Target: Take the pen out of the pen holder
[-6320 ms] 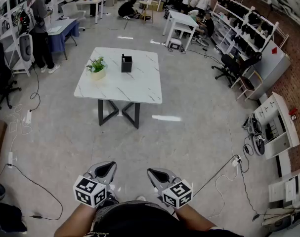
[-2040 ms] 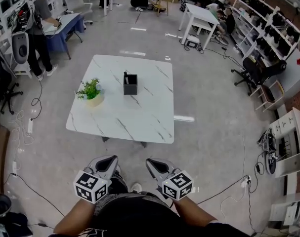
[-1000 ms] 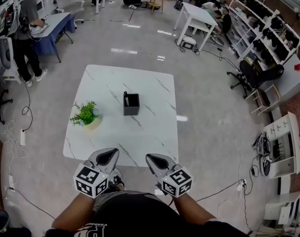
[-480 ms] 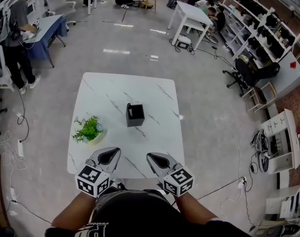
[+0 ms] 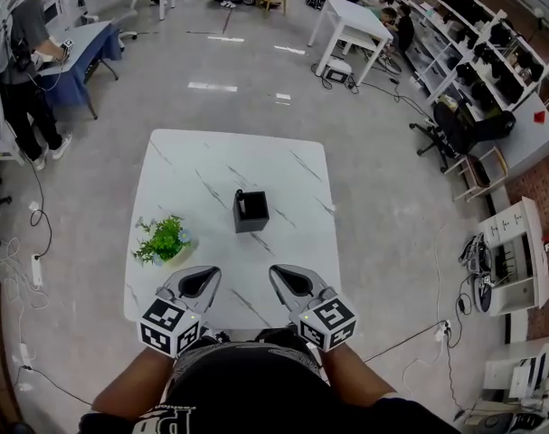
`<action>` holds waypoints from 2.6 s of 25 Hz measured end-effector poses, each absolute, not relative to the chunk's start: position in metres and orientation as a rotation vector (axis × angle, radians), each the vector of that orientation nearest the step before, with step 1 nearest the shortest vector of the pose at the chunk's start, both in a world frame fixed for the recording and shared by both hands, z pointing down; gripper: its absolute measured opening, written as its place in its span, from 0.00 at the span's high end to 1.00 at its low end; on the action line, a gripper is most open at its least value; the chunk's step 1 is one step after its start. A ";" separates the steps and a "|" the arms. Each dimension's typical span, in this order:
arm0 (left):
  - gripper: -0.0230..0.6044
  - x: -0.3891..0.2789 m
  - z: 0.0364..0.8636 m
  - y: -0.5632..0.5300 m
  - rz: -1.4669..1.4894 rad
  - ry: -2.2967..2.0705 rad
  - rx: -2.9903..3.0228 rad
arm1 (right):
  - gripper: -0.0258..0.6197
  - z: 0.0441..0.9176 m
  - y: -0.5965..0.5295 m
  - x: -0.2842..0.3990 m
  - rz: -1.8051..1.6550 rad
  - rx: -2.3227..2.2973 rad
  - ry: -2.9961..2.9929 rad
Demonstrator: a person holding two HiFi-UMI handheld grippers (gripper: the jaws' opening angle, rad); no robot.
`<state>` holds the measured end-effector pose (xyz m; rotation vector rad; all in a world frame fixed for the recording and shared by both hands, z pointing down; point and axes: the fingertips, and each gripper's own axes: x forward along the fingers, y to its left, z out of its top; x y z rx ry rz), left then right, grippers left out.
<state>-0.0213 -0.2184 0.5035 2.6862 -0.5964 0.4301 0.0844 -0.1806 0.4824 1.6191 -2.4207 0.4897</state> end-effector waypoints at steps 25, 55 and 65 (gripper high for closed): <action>0.87 0.015 0.494 -0.220 0.369 -0.913 2.593 | 0.96 0.482 -0.201 0.126 0.464 1.335 -2.578; 0.87 0.025 0.488 -0.219 0.415 -0.901 2.616 | 0.95 0.478 -0.211 0.136 0.366 1.335 -2.565; 0.87 0.025 0.489 -0.218 0.400 -0.904 2.608 | 0.88 0.478 -0.211 0.130 0.334 1.293 -2.574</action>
